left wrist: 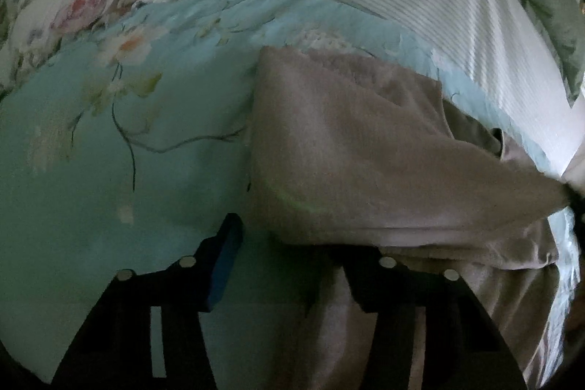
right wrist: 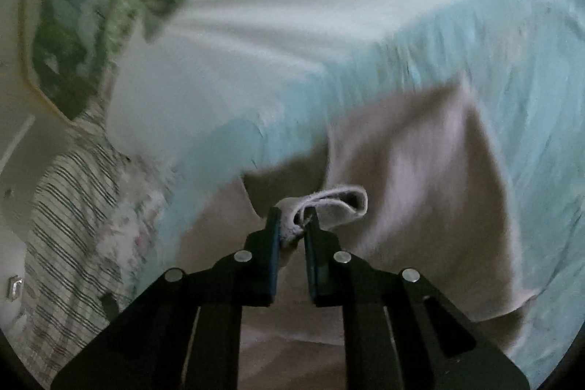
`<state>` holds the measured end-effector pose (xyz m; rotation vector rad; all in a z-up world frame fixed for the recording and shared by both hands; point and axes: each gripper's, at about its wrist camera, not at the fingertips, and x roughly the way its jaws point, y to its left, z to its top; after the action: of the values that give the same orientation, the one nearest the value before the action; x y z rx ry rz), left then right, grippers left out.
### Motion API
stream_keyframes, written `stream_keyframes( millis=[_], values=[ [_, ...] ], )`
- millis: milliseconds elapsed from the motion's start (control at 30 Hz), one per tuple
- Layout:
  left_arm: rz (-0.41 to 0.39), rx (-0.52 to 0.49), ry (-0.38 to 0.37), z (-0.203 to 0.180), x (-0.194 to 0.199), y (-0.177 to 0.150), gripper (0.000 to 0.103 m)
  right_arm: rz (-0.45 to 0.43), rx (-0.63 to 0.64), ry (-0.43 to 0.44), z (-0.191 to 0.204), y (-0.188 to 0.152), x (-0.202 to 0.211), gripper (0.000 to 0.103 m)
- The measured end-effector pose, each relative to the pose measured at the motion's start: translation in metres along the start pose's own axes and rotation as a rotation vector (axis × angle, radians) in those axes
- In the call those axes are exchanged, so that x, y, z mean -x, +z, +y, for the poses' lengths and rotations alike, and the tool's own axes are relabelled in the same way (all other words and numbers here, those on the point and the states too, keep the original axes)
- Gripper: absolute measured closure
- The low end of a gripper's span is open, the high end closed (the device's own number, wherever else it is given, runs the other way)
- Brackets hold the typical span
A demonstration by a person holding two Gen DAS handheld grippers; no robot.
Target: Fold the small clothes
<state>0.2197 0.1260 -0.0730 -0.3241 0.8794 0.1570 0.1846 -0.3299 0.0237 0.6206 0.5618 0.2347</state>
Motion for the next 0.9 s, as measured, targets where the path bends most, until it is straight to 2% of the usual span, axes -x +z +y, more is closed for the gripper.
stream_keyframes(
  millis=[100,267,367,467,600,700,800,833,900],
  values=[
    [-0.012,-0.052,0.034,-0.007,0.003,0.004,0.054,-0.083,0.011,-0.033,-0.008,0.013,0.029,0.09],
    [0.007,-0.069,0.061,-0.009,-0.003,-0.001,0.054,-0.02,-0.048,-0.153,-0.055,-0.005,0.017,0.09],
    [0.024,-0.047,0.064,-0.003,-0.008,-0.002,0.058,0.019,-0.075,-0.177,-0.073,-0.02,0.006,0.09],
    [0.01,-0.03,0.065,0.001,-0.004,0.0,0.062,0.025,-0.071,-0.209,-0.078,-0.03,0.002,0.09],
    [0.013,-0.009,0.06,0.005,-0.005,-0.003,0.062,0.051,-0.093,-0.296,-0.091,-0.033,0.008,0.089],
    [0.01,-0.012,0.063,0.004,-0.005,-0.004,0.062,-0.015,-0.074,-0.36,-0.084,-0.034,0.027,0.088],
    [0.011,-0.005,0.069,0.004,-0.005,-0.003,0.062,-0.052,-0.027,-0.314,-0.065,-0.028,0.032,0.088],
    [0.011,-0.007,0.074,0.003,-0.006,-0.004,0.062,-0.022,-0.005,-0.267,-0.057,-0.027,0.023,0.088],
    [0.01,-0.011,0.081,0.002,-0.006,-0.004,0.062,0.038,0.018,-0.232,-0.05,-0.029,0.003,0.088]
  ],
)
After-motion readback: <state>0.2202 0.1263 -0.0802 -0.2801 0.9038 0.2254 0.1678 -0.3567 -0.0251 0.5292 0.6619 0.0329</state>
